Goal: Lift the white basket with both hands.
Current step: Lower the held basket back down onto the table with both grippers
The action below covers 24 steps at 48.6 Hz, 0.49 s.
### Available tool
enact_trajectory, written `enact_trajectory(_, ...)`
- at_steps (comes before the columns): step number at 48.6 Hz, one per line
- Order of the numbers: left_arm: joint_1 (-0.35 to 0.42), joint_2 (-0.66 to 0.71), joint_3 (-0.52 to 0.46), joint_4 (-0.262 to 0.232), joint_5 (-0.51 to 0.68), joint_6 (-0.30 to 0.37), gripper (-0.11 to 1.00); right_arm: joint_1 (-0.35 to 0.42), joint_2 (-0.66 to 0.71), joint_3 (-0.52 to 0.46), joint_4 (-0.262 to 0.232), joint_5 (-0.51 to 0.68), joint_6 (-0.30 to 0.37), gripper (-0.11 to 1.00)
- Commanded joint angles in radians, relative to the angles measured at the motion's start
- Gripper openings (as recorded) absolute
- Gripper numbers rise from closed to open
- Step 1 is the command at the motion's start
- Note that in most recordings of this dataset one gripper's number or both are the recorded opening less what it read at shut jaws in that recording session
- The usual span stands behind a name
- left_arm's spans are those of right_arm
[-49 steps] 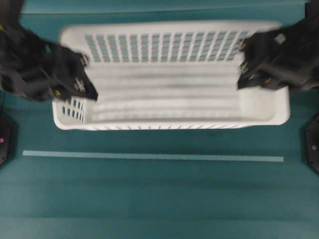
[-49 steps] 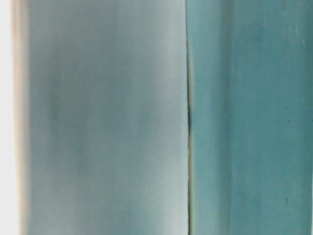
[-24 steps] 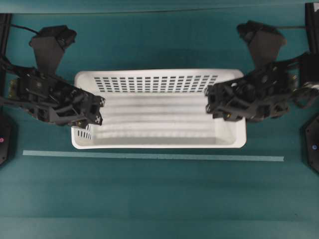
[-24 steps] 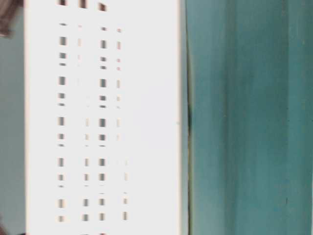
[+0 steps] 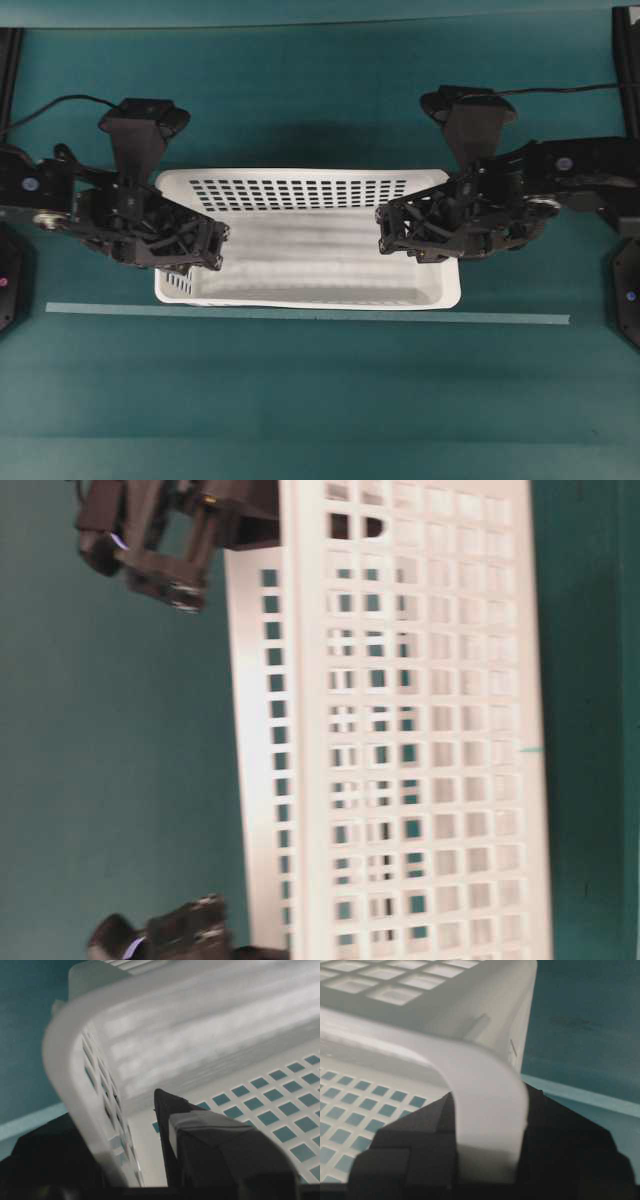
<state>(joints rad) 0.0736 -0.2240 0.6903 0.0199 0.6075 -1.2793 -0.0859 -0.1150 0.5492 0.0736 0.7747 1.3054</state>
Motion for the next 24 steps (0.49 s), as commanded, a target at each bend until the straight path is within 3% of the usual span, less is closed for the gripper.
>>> enact_trajectory(1, 0.008, 0.032, -0.023, 0.011, -0.052, 0.011, 0.21, 0.011, 0.046, -0.009, 0.006, -0.035, -0.035, 0.19)
enact_trajectory(24, 0.006, 0.098, -0.015, 0.009, -0.087, 0.009, 0.2, 0.006, 0.06, 0.078, 0.003, -0.095, -0.048, 0.19)
